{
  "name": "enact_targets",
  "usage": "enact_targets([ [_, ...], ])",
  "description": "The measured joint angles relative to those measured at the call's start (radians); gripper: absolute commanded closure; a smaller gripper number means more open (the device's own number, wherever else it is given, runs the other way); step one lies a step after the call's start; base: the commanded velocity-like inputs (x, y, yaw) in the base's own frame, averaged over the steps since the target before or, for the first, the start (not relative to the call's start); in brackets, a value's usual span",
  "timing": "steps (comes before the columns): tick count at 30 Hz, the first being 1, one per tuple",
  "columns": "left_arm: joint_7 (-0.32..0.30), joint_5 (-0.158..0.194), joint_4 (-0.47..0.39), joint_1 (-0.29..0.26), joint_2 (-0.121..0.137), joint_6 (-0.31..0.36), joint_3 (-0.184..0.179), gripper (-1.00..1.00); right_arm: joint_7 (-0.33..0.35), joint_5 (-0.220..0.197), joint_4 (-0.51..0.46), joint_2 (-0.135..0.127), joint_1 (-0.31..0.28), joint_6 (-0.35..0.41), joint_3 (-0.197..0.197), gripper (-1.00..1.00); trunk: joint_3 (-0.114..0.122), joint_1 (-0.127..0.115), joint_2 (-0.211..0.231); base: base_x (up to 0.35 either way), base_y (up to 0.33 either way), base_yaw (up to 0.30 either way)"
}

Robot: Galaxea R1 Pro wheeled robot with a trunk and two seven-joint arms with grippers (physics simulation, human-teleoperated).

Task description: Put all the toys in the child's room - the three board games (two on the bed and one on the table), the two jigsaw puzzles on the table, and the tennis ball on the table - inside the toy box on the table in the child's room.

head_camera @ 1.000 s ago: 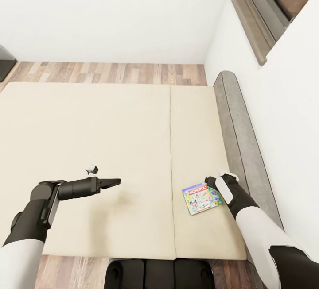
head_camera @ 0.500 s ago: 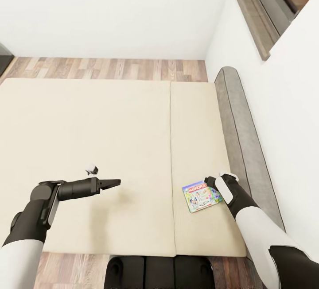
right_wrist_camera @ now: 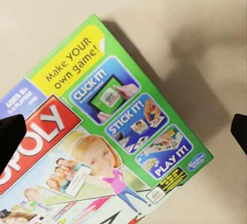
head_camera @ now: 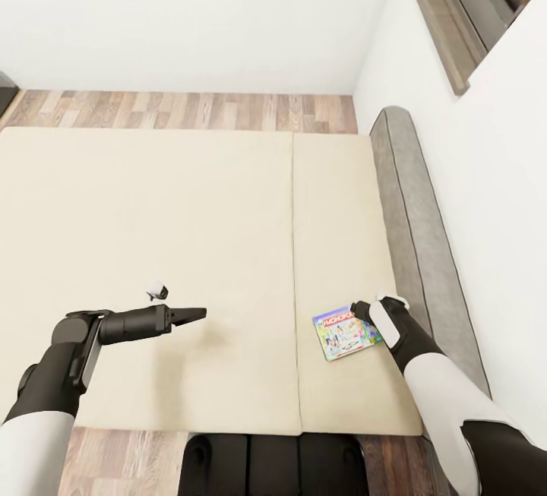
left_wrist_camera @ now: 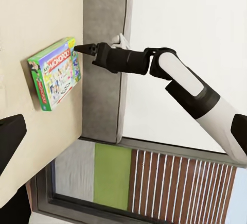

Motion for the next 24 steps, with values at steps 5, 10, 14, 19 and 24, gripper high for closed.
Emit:
enact_targets([
  [5, 0.0, 0.0, 0.0, 0.0, 0.0, 0.0, 0.0, -1.0, 0.0, 0.0, 0.003, -0.001, -0.02, 0.003, 0.002, -1.0, -0.008, 0.0, 0.0, 0.0, 0.0, 0.0],
  [10, 0.0, -0.001, 0.0, 0.0, 0.0, 0.0, 0.0, -1.0, 0.001, 0.0, 0.004, -0.001, -0.027, 0.003, 0.002, -1.0, -0.016, 0.0, 0.0, 0.0, 0.0, 0.0],
  [14, 0.0, -0.002, 0.0, 0.0, 0.0, 0.0, 0.0, -1.0, 0.0, 0.0, 0.003, -0.001, -0.029, 0.003, 0.002, -1.0, -0.023, 0.0, 0.0, 0.0, 0.0, 0.0],
  [19, 0.0, -0.003, 0.0, 0.0, 0.0, 0.0, -0.001, -1.0, 0.001, -0.001, 0.002, 0.0, -0.029, 0.002, 0.002, -1.0, -0.031, 0.0, 0.0, 0.0, 0.0, 0.0],
  [24, 0.0, -0.003, 0.0, 0.0, 0.0, 0.0, -0.001, -1.0, 0.011, -0.001, -0.002, -0.001, -0.029, 0.004, 0.002, -1.0, -0.039, 0.0, 0.0, 0.0, 0.0, 0.0],
])
